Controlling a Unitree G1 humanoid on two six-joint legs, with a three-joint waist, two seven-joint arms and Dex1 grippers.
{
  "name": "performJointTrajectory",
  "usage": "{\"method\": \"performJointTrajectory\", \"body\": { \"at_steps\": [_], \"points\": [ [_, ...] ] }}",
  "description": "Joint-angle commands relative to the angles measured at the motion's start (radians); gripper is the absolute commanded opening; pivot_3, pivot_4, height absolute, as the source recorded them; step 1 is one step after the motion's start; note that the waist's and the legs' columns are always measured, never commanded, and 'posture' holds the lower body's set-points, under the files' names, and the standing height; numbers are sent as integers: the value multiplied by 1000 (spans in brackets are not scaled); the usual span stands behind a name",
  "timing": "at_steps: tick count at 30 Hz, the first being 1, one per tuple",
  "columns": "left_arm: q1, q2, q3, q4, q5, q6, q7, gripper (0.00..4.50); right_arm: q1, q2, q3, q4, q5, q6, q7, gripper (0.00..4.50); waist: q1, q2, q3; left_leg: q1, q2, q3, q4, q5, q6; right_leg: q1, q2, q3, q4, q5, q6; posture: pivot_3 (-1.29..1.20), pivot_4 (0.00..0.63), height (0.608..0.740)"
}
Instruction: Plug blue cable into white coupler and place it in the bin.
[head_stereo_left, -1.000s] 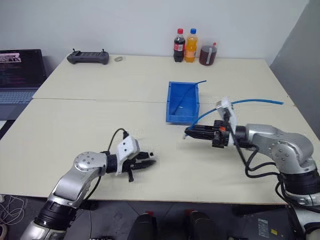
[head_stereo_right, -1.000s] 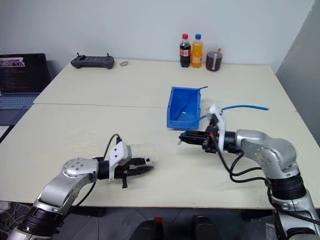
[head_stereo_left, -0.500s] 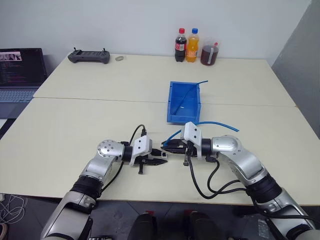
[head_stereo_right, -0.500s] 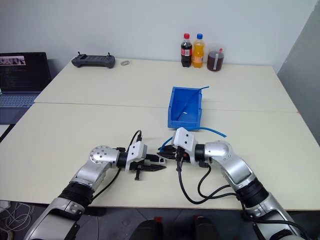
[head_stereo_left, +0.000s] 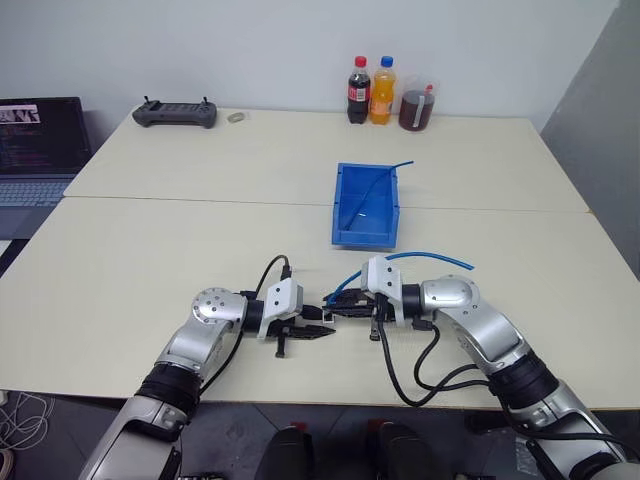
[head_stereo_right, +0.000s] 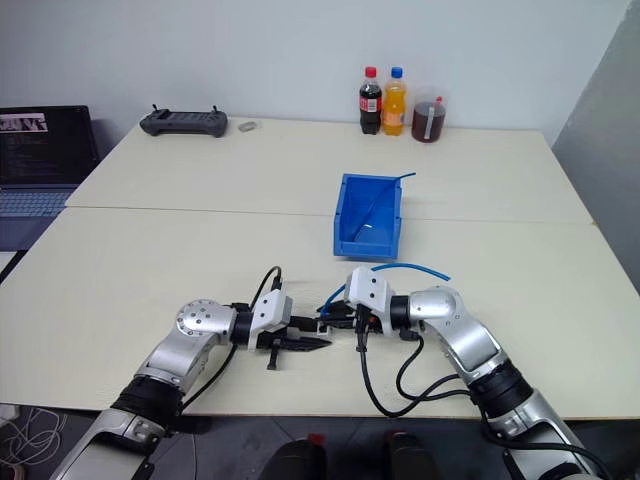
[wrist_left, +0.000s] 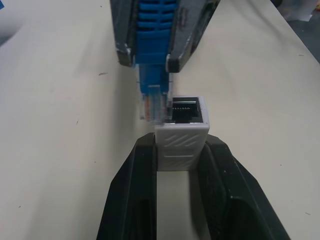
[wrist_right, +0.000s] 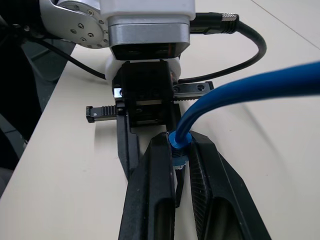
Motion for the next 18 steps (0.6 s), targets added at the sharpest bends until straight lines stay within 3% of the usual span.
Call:
{"method": "performJointTrajectory", "body": {
  "at_steps": [1,18],
  "points": [
    [25,13,-5,-10,11,15,-18,798,-7,-3,-38,-82,36,45,17,161,-2,0,0,0,0,0,0,0,0,0,0,0,0,0,0,0,150,740],
    [35,5,1,-20,12,24,-7,798,5,-54,40,-55,-94,46,69,161,-2,1,-2,1,0,0,0,0,0,1,0,0,1,0,0,0,150,740]
  ]
}}
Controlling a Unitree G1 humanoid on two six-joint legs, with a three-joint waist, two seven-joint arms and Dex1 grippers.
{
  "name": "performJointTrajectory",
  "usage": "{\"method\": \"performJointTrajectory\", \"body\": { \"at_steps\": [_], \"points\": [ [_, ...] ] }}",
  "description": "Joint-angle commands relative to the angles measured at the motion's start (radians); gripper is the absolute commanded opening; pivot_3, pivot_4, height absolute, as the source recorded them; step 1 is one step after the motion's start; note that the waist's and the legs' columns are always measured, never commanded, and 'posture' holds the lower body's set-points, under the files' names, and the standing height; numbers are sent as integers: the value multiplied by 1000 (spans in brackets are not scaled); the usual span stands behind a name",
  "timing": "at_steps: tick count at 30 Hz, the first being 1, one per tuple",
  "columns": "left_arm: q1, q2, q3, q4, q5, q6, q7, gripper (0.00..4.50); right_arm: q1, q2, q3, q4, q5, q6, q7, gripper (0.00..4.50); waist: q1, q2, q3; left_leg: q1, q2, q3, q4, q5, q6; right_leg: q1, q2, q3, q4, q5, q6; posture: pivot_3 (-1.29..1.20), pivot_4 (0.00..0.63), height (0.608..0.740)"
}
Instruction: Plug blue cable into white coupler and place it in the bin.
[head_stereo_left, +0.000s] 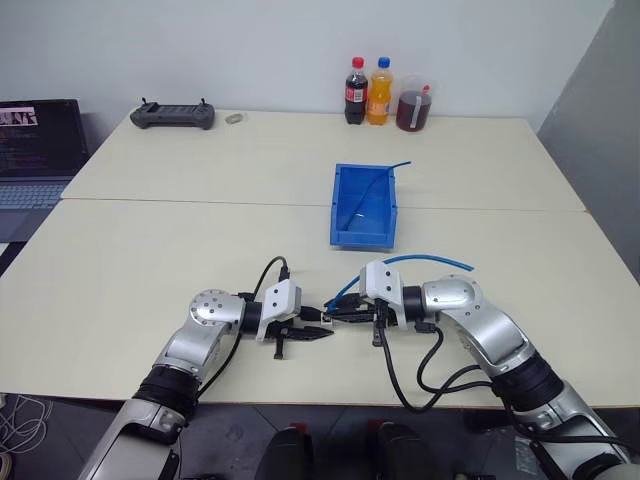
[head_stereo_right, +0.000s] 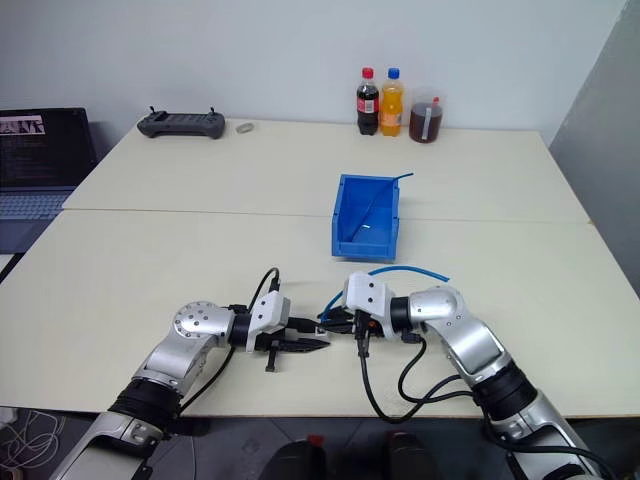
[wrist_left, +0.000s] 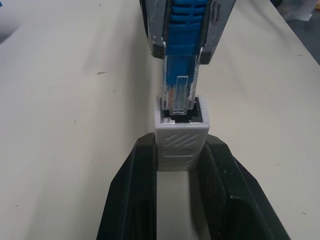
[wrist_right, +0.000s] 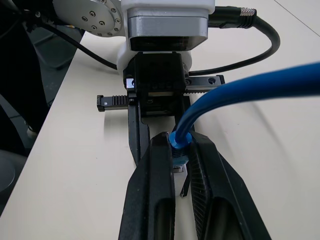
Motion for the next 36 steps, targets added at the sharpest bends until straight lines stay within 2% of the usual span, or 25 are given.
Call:
{"method": "performJointTrajectory", "body": {
  "at_steps": [1,15,25,27,33,36],
  "points": [
    [26,3,-7,-17,8,21,-6,798,2,-37,33,-9,-27,24,49,161,0,0,0,0,0,0,0,0,0,0,0,0,0,0,0,0,150,740],
    [54,7,3,-75,6,45,12,798,-34,36,86,89,-99,65,-3,161,-3,0,-4,4,0,1,0,0,0,3,0,1,1,0,0,0,150,740],
    [97,24,26,-140,-2,79,39,798,7,46,87,167,-125,37,-22,161,-8,0,-9,8,1,3,-1,0,0,3,1,3,6,-1,-2,0,150,740],
    [108,27,38,-173,-25,111,47,1495,7,52,60,141,-96,67,-26,161,-9,0,-9,9,1,3,-1,0,0,3,1,3,7,-2,-3,0,150,740],
    [148,47,63,-284,-54,190,61,2679,4,66,-15,49,-24,180,-44,161,-8,-1,-9,8,1,2,-1,0,0,2,1,3,11,-3,-5,0,150,740],
    [180,73,112,-357,-82,254,104,3361,-14,70,-93,-40,49,313,-79,161,-7,-1,-8,8,1,2,-1,0,0,1,1,3,12,-4,-5,0,150,740]
  ]
}}
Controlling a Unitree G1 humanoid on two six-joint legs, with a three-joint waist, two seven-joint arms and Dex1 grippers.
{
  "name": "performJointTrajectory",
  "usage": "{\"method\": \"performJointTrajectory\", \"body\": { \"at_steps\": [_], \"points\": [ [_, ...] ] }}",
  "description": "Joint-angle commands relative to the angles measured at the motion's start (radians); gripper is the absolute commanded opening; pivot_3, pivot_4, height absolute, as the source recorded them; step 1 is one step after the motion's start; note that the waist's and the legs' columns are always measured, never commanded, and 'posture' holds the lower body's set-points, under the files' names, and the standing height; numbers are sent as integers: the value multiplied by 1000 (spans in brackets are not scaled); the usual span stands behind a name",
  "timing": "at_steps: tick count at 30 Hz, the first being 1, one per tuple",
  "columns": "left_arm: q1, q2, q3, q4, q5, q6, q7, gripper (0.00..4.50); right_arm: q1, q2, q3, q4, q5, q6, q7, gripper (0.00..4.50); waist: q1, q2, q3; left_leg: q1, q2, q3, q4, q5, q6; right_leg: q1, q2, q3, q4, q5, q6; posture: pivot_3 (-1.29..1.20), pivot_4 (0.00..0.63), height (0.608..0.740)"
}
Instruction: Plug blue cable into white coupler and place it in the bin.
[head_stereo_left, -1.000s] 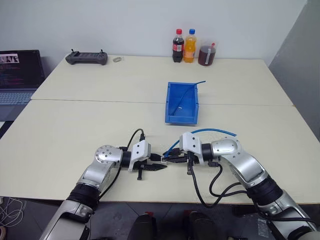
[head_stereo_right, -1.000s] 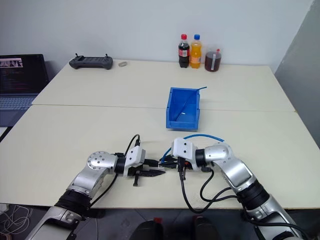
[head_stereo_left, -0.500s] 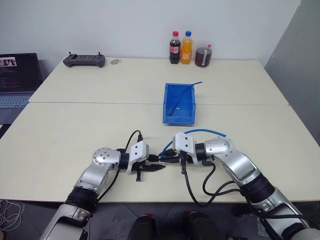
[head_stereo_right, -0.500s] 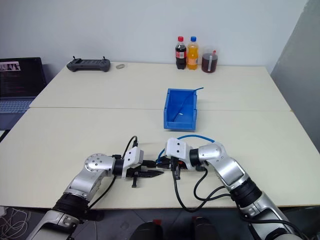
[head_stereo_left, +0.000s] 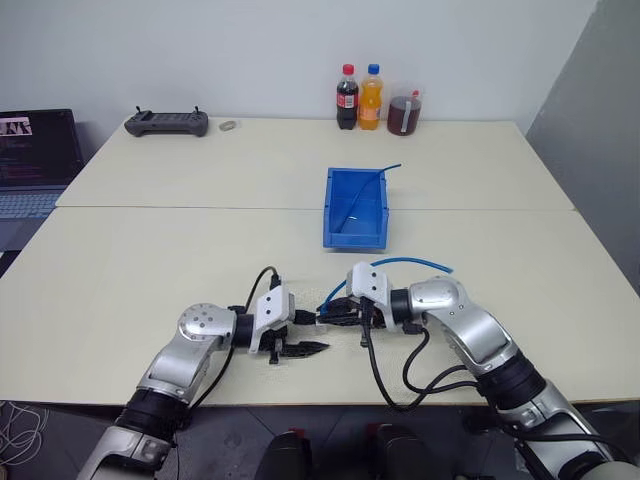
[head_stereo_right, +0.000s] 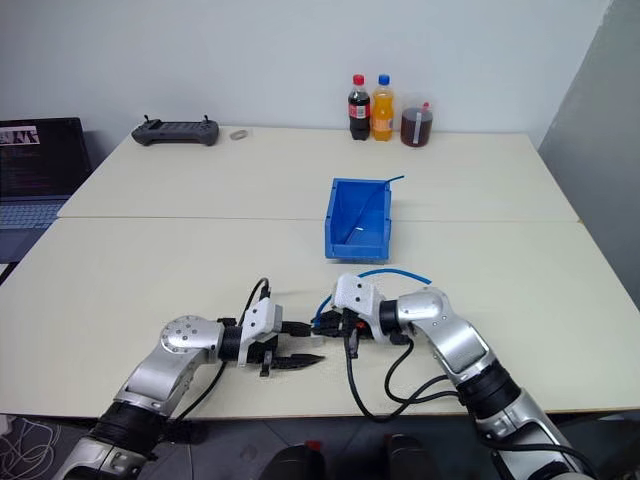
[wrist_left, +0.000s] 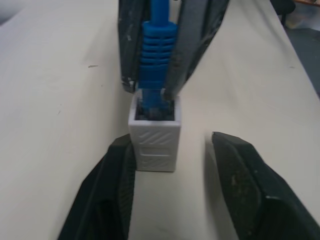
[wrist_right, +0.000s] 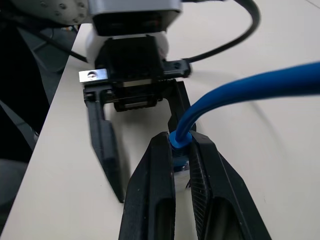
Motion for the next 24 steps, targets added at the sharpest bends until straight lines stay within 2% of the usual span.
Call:
{"method": "performJointTrajectory", "body": {
  "at_steps": [1,5,8,11,16,20,24],
  "points": [
    [43,42,80,-143,-62,75,42,3509,-16,-9,-108,-98,83,195,-61,161,1,0,1,0,0,0,0,0,0,0,0,0,0,0,0,0,150,740],
    [104,60,164,-292,-103,164,149,4434,-85,3,-236,-165,198,367,-114,161,2,0,2,-1,0,0,0,0,0,-1,-1,0,1,0,0,0,150,740],
    [136,37,215,-441,-146,285,275,4487,-206,52,-358,-79,283,496,-179,161,0,0,2,-1,0,-1,0,0,0,-1,-1,-1,1,0,0,0,150,740],
    [139,-18,230,-565,-163,405,424,4487,-374,88,-442,139,305,553,-236,161,0,0,3,-1,-1,-1,0,0,0,-1,-1,-1,1,0,0,0,150,740],
    [111,-154,230,-645,-158,562,669,4487,-578,72,-428,548,222,422,-210,161,5,0,3,-1,-1,-1,0,0,0,0,-2,0,0,0,0,0,150,740],
    [120,-242,233,-654,-109,578,821,4487,-731,67,-439,888,163,306,-201,161,2,0,3,-2,-2,1,-1,0,0,-1,-2,1,-1,0,0,0,150,740],
    [126,-299,226,-667,-107,605,899,4487,-832,68,-457,1110,123,235,-212,161,2,1,4,-2,-1,1,-2,0,0,-1,-1,1,-3,0,0,0,150,740]
  ]
}}
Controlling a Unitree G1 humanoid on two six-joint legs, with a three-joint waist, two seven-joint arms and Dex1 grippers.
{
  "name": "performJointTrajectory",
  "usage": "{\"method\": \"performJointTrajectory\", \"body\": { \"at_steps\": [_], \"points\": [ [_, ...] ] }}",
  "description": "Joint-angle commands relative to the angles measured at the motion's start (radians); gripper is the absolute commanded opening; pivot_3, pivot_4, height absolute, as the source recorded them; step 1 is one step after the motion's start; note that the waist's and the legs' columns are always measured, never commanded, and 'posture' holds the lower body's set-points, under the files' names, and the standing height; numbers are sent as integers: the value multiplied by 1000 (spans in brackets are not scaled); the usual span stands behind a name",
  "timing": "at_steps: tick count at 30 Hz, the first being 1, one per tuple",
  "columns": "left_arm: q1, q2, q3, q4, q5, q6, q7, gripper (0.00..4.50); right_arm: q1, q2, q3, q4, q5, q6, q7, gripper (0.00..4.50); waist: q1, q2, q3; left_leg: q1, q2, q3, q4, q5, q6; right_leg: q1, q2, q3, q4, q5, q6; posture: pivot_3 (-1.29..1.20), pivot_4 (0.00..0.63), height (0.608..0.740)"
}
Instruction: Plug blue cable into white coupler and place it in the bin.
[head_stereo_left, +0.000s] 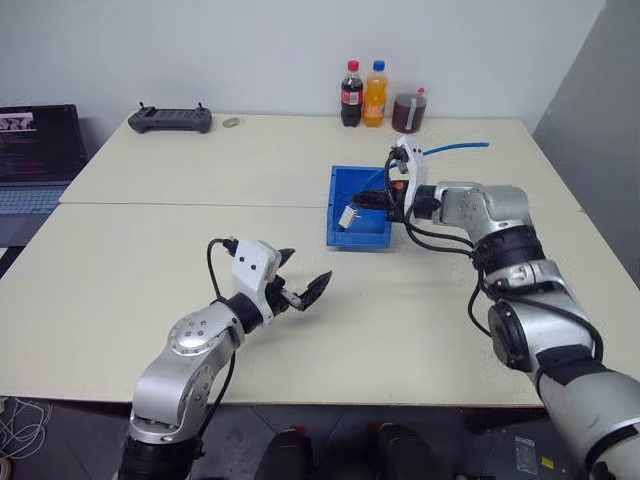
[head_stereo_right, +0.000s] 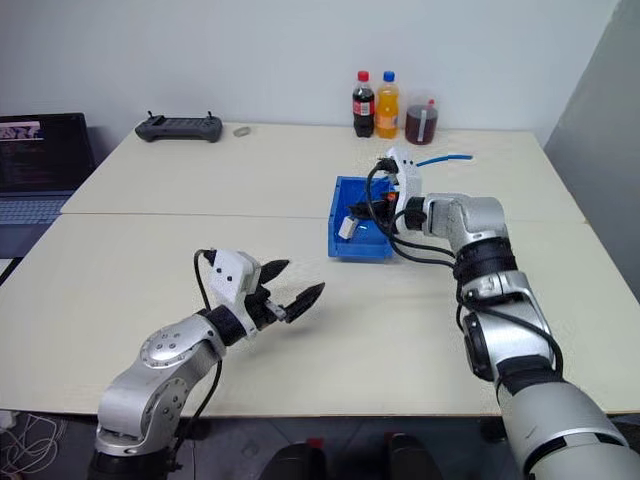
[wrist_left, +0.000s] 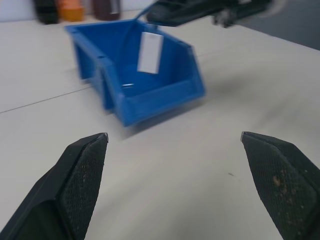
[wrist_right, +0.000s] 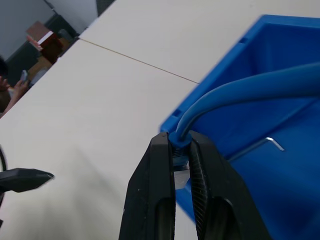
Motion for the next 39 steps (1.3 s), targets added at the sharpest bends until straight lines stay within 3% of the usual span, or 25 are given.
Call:
{"method": "performJointTrajectory", "body": {
  "at_steps": [1,9,11,13,26,35,39],
  "points": [
    [-1,-30,-13,-60,5,7,58,4498,-110,-3,-47,177,-29,-89,-14,144,0,0,0,0,0,0,0,0,0,0,0,0,0,0,0,0,150,740],
    [-15,-30,-18,-48,-7,-3,61,4500,-168,8,-68,308,-83,-177,-7,125,0,0,0,0,0,1,-1,0,0,0,0,1,-1,0,0,0,150,740],
    [-16,-27,-18,-46,-9,-4,58,4500,-169,9,-70,315,-96,-185,-7,828,0,0,0,0,0,1,-1,0,0,0,0,1,-1,0,0,0,150,740],
    [-17,-22,-22,-46,-11,-3,52,4500,-170,10,-77,320,-99,-185,-5,1056,0,0,0,0,0,1,-1,0,0,0,0,1,-1,0,0,0,150,740],
    [-54,-19,-55,-20,-28,14,21,4500,-188,-24,-118,316,-123,-196,-41,4164,0,1,0,0,0,1,-1,0,-1,0,0,1,-1,0,0,0,150,740],
    [-56,-21,-50,-14,-25,12,36,4500,-163,-133,-113,229,-147,-191,-39,4164,1,1,1,-1,-1,1,-1,0,-1,0,0,1,-2,0,0,0,150,740],
    [-41,-30,-26,-14,-26,25,66,4500,-20,-188,-105,-2,-118,-63,4,4164,4,1,1,-1,0,0,-1,0,-1,1,0,0,-4,0,0,0,150,740]
  ]
}}
